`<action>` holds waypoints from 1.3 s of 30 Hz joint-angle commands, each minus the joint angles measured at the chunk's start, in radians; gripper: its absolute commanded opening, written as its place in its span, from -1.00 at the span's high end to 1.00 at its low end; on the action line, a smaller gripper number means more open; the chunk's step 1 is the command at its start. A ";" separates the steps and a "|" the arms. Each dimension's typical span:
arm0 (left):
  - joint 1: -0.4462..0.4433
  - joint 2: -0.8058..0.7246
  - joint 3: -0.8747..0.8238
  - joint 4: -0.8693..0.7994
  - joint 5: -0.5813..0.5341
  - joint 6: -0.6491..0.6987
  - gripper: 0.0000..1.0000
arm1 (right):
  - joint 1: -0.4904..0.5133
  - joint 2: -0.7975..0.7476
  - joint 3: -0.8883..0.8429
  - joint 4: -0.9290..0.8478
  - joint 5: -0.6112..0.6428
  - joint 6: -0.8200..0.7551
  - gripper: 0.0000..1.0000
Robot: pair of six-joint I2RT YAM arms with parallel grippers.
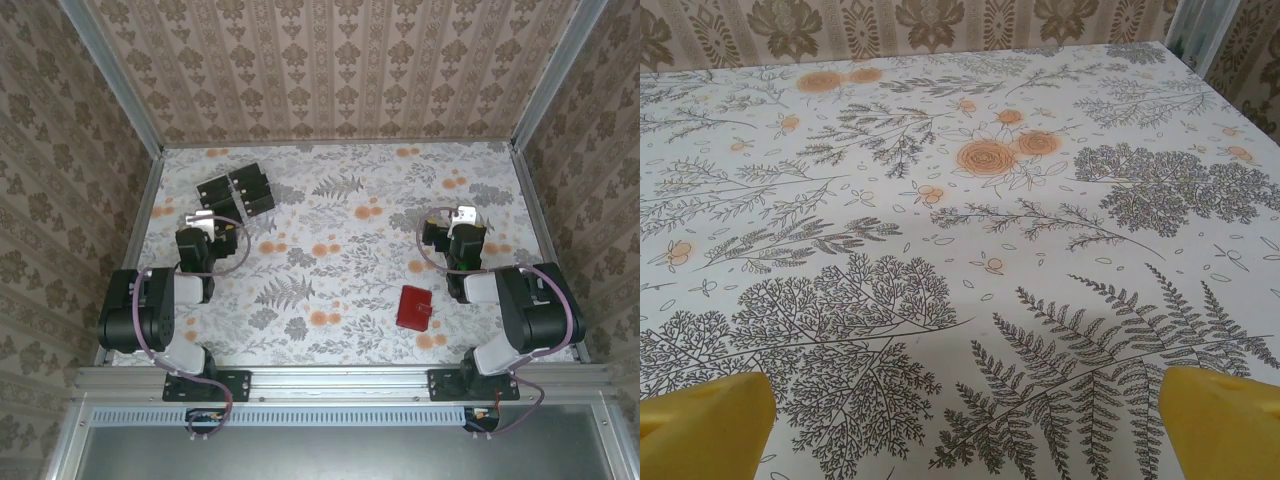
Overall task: Put the credit cards into the card holder
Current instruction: Move the storage box to the top-center of the table.
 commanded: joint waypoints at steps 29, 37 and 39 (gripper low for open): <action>0.002 -0.002 0.018 0.019 0.013 0.024 -1.00 | -0.008 -0.015 0.007 0.019 -0.021 -0.010 -1.00; -0.018 -0.076 0.018 -0.036 -0.007 0.043 -1.00 | 0.001 -0.203 0.055 -0.202 -0.006 -0.022 -1.00; -0.027 -0.107 0.010 -0.046 -0.026 0.050 -1.00 | 0.004 -0.263 0.068 -0.273 0.008 -0.007 -1.00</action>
